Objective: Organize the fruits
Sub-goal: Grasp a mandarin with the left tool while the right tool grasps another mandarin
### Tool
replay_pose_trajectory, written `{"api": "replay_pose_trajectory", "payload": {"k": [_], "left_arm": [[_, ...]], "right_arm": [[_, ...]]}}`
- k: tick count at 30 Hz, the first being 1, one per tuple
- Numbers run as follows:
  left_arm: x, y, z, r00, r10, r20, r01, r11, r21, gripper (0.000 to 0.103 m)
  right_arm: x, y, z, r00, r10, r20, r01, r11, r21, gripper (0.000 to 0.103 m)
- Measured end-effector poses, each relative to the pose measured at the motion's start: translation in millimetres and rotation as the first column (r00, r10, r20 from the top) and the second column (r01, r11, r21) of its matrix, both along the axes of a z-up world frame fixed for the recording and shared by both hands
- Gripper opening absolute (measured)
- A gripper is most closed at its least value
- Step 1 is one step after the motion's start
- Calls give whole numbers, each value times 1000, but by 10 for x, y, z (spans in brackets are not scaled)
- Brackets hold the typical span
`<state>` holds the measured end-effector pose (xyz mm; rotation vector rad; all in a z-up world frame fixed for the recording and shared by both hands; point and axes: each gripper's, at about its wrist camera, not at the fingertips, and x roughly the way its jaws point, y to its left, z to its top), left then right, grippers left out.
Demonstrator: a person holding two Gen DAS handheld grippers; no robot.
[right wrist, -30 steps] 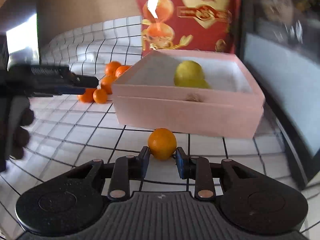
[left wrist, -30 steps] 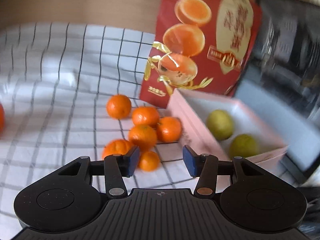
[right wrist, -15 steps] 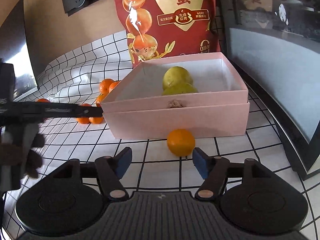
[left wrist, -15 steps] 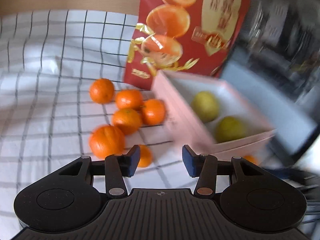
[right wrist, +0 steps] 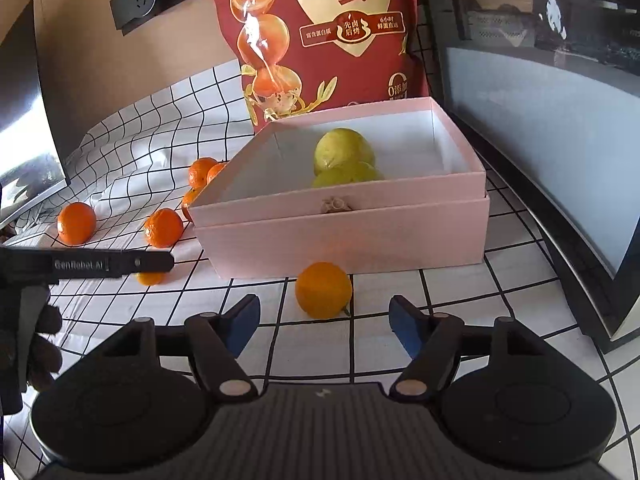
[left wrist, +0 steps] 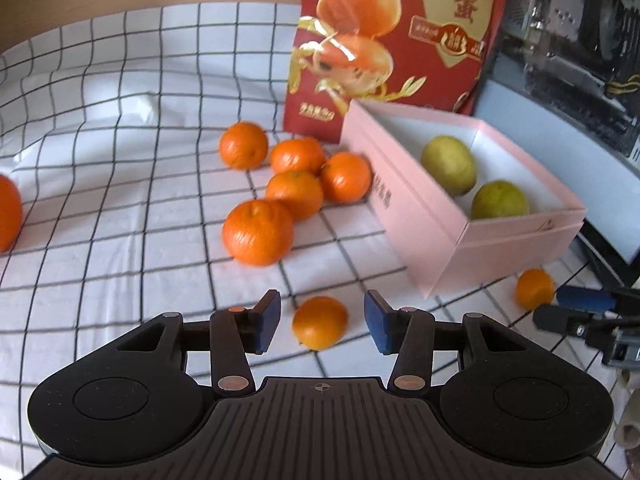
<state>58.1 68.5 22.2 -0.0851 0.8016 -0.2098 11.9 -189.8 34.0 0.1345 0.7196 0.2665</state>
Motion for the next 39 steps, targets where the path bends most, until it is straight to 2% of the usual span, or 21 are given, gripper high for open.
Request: {"api": "replay_pose_trajectory", "payload": {"k": [2, 5, 10, 14, 16, 21, 26, 28, 31, 34, 36, 39], "left_arm": [[-57, 37, -23, 1000, 7, 5, -7, 1000, -11, 47], [-171, 98, -32, 1000, 8, 20, -6, 998, -65, 34], [-463, 104, 23, 997, 22, 76, -11, 989, -150, 34], [-699, 56, 30, 995, 27, 101, 1, 963, -270, 34], [-776, -8, 14, 994, 17, 112, 16, 956, -294, 34], [-887, -135, -26, 988, 34, 149, 5, 967, -253, 34], [-1021, -201, -7, 988, -8, 152, 47, 964, -261, 34], [-1049, -289, 38, 987, -38, 159, 74, 972, -224, 34], [-1050, -433, 80, 984, -75, 162, 101, 982, -158, 34], [-1028, -522, 66, 985, -97, 146, 117, 984, -135, 34], [-1021, -570, 44, 986, -103, 134, 119, 986, -117, 34], [-1018, -617, 17, 987, -109, 116, 121, 988, -101, 34]], "right_arm": [[18, -11, -11, 1000, -1, -12, 1, 1000, 7, 72], [26, -29, -14, 1000, -4, -15, 4, 1000, 15, 72], [27, -10, -21, 1000, 1, -17, -1, 1000, 10, 80], [34, 1, -30, 1000, 7, -20, -7, 1000, 5, 82], [40, 9, -31, 1000, 11, -21, -11, 1000, 2, 83], [28, 46, -15, 1000, 22, -20, -23, 999, -36, 83], [-144, 40, 44, 994, 110, 6, -108, 985, -131, 82], [-161, -10, 64, 993, 119, 7, -116, 980, -163, 82], [-34, -94, 64, 992, 118, -37, -122, 984, -128, 81], [141, -102, 50, 991, 117, -61, -123, 987, -100, 69], [234, -60, 30, 991, 119, -63, -125, 986, -110, 59], [311, 42, -2, 990, 133, -48, -139, 979, -152, 52]]}}
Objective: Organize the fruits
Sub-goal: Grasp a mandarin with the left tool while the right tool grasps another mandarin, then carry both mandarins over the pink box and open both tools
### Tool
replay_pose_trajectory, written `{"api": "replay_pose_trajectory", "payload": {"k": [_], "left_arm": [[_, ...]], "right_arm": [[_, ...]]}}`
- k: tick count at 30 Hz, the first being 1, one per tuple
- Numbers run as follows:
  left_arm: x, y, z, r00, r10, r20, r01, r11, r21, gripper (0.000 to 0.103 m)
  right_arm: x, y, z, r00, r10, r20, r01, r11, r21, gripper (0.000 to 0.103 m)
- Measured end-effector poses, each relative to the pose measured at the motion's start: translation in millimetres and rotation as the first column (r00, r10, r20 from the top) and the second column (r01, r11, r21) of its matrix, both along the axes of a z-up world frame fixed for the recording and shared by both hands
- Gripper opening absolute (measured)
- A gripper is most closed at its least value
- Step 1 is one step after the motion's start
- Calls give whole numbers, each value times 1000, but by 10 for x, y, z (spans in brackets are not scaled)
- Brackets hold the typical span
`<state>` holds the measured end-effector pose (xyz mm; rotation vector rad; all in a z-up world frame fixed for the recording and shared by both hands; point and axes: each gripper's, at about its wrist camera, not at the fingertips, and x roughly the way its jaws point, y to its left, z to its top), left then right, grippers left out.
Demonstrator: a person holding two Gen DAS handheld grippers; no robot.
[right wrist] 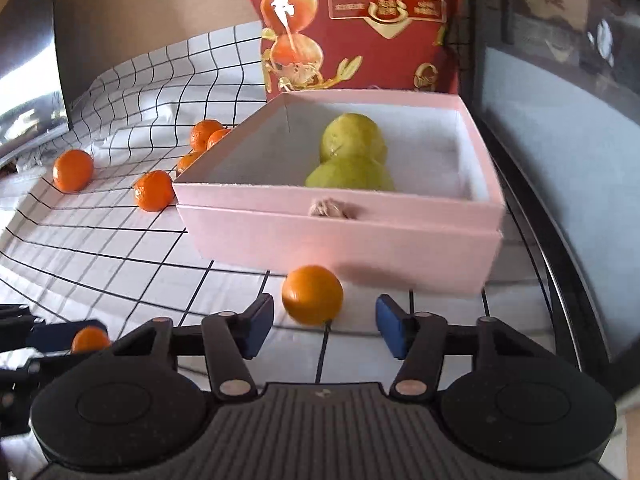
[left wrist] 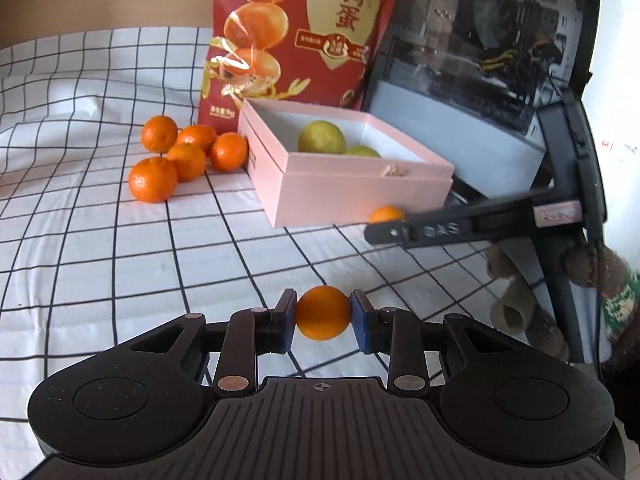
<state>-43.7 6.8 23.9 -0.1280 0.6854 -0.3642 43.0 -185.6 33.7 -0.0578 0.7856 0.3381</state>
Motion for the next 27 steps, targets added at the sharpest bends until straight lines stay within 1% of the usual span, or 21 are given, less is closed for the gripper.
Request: {"api": "replay_pose_trajectory", "payload": {"k": [1, 3, 5, 9, 11, 12, 13, 14, 15, 17, 19, 21, 22, 23, 24, 25, 27], "left_arm": [[-5, -16, 1, 1000, -1, 0, 1, 1000, 8, 34], [-15, -40, 18, 1000, -2, 3, 2, 1000, 18, 34], [-28, -55, 47, 1000, -8, 9, 8, 1000, 24, 34], [-52, -87, 123, 1000, -20, 24, 19, 999, 37, 34], [-29, -94, 213, 999, -35, 31, 34, 999, 28, 34], [1, -86, 310, 998, -43, 46, 42, 999, 15, 34], [34, -78, 423, 996, -47, 73, 47, 999, 5, 34], [93, -64, 584, 992, -49, 117, 49, 999, -1, 34], [167, -54, 730, 988, -42, 150, 43, 999, 0, 34], [396, -31, 1001, 982, -10, 190, 11, 1000, -7, 34], [681, -32, 1179, 979, 19, 201, -19, 1000, -4, 34], [1046, -72, 1254, 986, 36, 161, -35, 999, -10, 34], [1216, -91, 1238, 992, 34, 120, -31, 999, -26, 34], [1417, -122, 1164, 998, 33, 61, -30, 998, -49, 34], [1558, -163, 1092, 999, 37, 19, -36, 998, -52, 34], [1698, -230, 992, 999, 46, -20, -46, 998, -31, 34], [1850, -379, 806, 997, 57, -48, -55, 998, 42, 34]], "right_arm": [[18, 46, -6, 1000, 5, 11, -4, 1000, -25, 50], [26, 118, -11, 1000, 19, 23, -17, 998, -59, 38], [0, 164, 5, 999, 41, 26, -39, 996, -81, 33], [-184, 183, 113, 996, 63, 57, -56, 991, -124, 33], [-271, 147, 199, 996, 70, 62, -62, 991, -120, 33], [-300, 132, 255, 995, 72, 63, -64, 991, -114, 33], [-330, 111, 352, 995, 72, 66, -65, 992, -108, 33], [-338, 102, 460, 994, 72, 76, -64, 993, -103, 32], [-339, 94, 595, 993, 72, 98, -63, 993, -98, 32], [-312, 94, 958, 983, 62, 175, -46, 994, -96, 32], [-207, 106, 1310, 971, 43, 235, -20, 995, -97, 32], [-32, 118, 1566, 966, 9, 260, 16, 995, -96, 32], [104, 141, 1685, 964, -18, 264, 44, 994, -95, 33], [231, 162, 1759, 965, -38, 259, 65, 993, -94, 33], [374, 186, 1811, 967, -60, 249, 86, 992, -94, 33], [523, 209, 1842, 968, -86, 235, 111, 989, -97, 33], [785, 254, 1829, 970, -131, 206, 157, 981, -115, 33]]}}
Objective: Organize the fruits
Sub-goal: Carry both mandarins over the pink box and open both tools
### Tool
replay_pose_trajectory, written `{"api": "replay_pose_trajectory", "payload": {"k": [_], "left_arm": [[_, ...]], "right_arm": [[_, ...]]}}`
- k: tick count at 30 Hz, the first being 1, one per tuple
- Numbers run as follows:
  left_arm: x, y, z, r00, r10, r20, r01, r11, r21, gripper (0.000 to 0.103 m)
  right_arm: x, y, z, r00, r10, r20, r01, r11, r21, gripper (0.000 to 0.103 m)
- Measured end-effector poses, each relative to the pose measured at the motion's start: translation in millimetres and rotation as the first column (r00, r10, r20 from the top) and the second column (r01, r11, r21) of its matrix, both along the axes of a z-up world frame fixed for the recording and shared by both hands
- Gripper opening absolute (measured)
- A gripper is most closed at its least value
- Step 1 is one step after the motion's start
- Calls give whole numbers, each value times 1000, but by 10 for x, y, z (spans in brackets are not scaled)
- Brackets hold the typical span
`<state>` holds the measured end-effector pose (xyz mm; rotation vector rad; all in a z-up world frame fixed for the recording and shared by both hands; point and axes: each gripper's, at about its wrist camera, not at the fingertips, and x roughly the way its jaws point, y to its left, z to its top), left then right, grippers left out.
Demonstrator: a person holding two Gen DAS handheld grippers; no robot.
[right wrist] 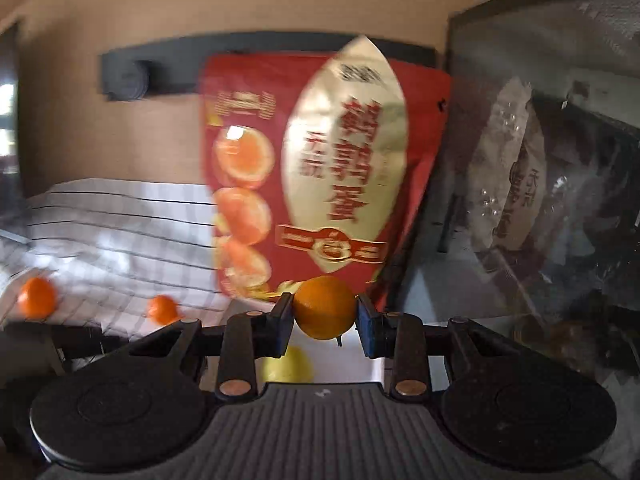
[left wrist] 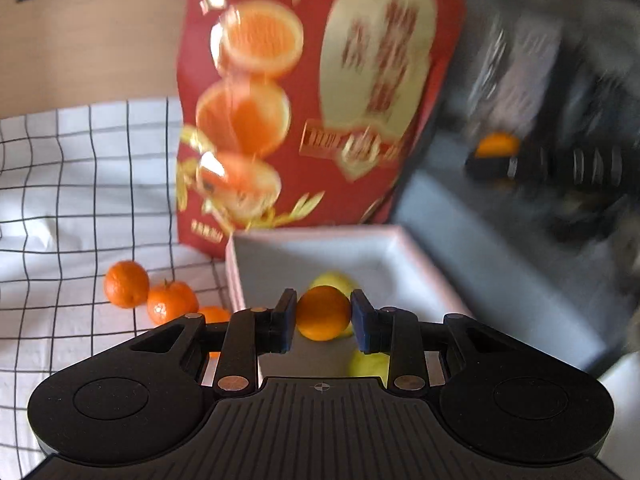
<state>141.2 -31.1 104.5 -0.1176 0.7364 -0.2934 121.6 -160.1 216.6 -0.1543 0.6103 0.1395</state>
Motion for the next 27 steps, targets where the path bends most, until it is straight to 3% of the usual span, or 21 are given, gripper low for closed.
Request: {"api": "replay_pose_trajectory", "payload": {"k": [5, 9, 17, 22, 27], "left_arm": [[77, -210, -316, 998, -49, -26, 51, 994, 97, 34], [78, -316, -424, 997, -79, -19, 81, 986, 147, 34], [139, -305, -484, 996, -80, -36, 84, 987, 140, 35], [74, -310, -486, 995, -92, -26, 95, 984, 152, 35], [-118, -413, -474, 988, -150, 40, 137, 962, 237, 35]], "right_arm": [[496, -14, -361, 992, -80, -98, 74, 995, -65, 32], [733, -106, -681, 976, -106, -190, 98, 994, -49, 33], [865, -159, -1004, 955, -112, -273, 106, 994, -37, 33], [948, -212, -1143, 933, -93, -347, 113, 993, 36, 33], [898, -195, -1078, 945, -111, -307, 125, 992, 24, 52]]}}
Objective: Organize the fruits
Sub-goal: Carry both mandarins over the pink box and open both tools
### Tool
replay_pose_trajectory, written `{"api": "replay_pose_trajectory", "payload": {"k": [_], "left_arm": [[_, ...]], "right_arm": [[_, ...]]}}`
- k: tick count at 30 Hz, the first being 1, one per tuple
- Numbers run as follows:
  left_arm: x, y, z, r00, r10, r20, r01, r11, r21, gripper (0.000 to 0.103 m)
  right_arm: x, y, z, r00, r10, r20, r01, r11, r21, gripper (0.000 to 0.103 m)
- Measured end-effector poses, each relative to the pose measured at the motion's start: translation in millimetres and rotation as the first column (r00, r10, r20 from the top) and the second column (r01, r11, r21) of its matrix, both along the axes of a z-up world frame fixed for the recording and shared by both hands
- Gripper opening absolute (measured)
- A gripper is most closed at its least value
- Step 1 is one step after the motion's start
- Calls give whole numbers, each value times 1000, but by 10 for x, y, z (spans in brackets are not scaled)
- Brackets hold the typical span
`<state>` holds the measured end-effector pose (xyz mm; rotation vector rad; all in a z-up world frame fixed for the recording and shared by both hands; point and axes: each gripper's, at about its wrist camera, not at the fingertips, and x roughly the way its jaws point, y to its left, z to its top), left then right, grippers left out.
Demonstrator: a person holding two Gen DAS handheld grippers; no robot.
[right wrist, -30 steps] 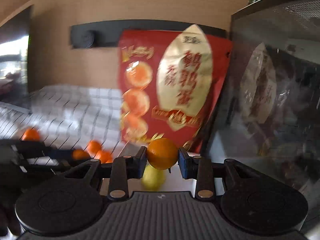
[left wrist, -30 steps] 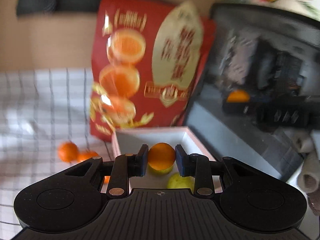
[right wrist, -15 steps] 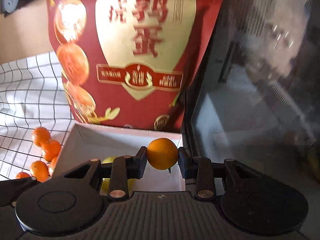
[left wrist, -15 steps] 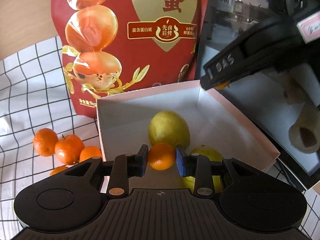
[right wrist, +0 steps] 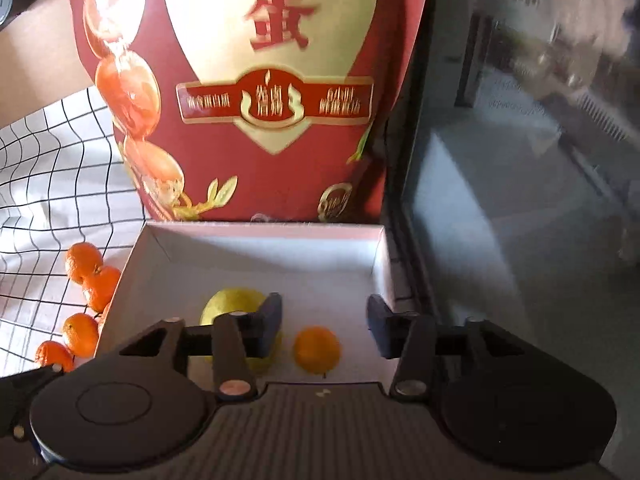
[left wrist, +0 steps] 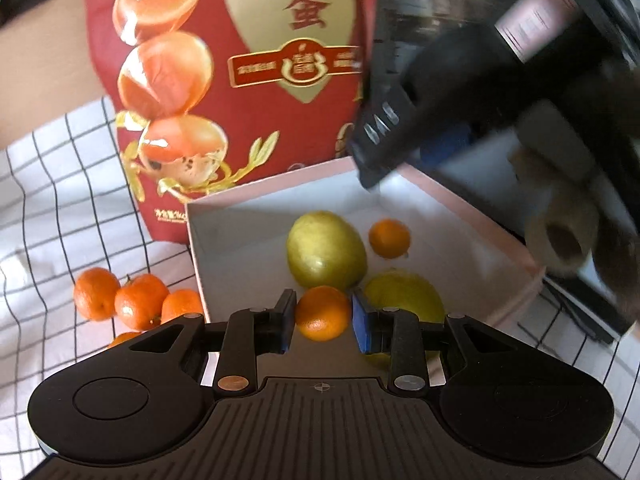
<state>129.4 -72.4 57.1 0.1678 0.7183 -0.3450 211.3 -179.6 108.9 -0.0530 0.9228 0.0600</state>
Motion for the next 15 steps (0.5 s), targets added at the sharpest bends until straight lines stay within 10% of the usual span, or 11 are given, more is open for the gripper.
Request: {"api": "replay_pose_trajectory", "payload": {"k": [9, 15], "left_arm": [[-222, 27, 24, 998, -43, 38, 43, 999, 19, 36], [-235, 638, 164, 999, 33, 39, -21, 961, -277, 36]], "right_arm": [[-132, 85, 191, 998, 3, 70, 1, 999, -55, 60], [-181, 209, 198, 996, 20, 90, -12, 996, -86, 63]]}}
